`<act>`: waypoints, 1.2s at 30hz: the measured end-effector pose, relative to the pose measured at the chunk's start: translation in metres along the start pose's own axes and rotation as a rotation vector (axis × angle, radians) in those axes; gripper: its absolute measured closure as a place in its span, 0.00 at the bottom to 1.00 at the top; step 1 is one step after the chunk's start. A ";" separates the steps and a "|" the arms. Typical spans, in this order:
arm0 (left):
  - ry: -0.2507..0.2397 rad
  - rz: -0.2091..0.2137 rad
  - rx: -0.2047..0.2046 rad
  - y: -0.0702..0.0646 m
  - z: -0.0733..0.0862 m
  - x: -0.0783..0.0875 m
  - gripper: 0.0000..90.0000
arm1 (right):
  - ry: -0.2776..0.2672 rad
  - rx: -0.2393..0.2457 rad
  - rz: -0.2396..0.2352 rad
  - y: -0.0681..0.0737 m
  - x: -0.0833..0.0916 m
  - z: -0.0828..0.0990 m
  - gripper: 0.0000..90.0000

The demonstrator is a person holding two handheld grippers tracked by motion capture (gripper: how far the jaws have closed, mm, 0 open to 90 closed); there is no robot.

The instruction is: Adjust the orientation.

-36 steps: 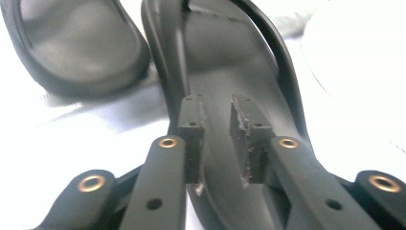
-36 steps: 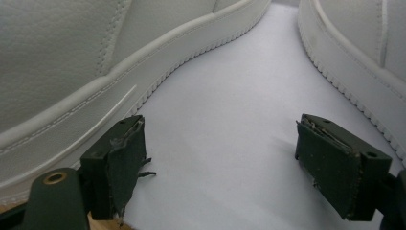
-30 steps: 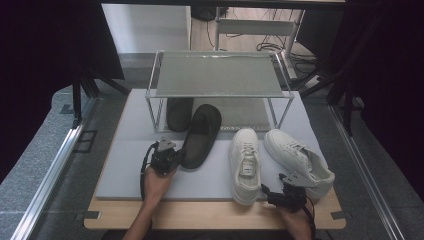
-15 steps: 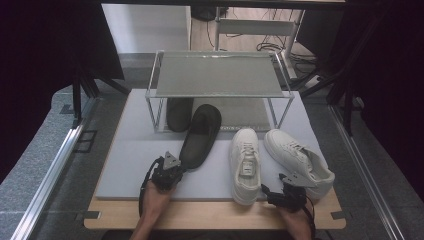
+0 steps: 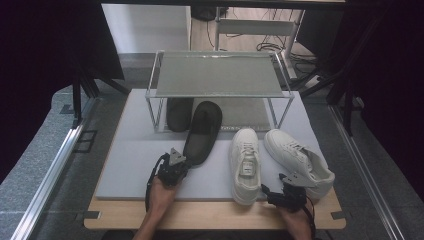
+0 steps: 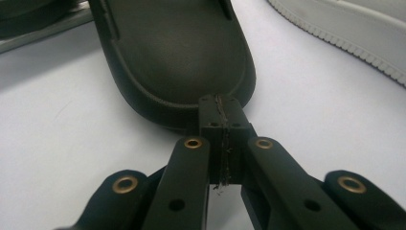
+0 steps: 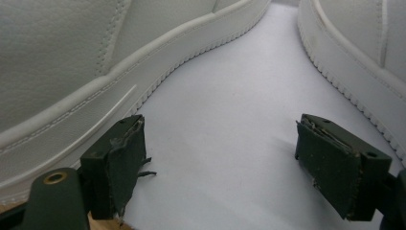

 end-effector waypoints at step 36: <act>-0.069 -0.048 0.013 0.008 -0.047 -0.040 1.00 | 0.000 -0.001 0.000 0.000 0.000 0.000 0.20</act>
Point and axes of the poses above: each handheld gripper's, and its own axes: x roughly backward along the jaws, z roughly out of its underside, y roughly to its left, the point moved 1 cm from there along -x, roughly forward along the jaws, and after that the axes turned 1 degree about -x, right-handed, at the moved point
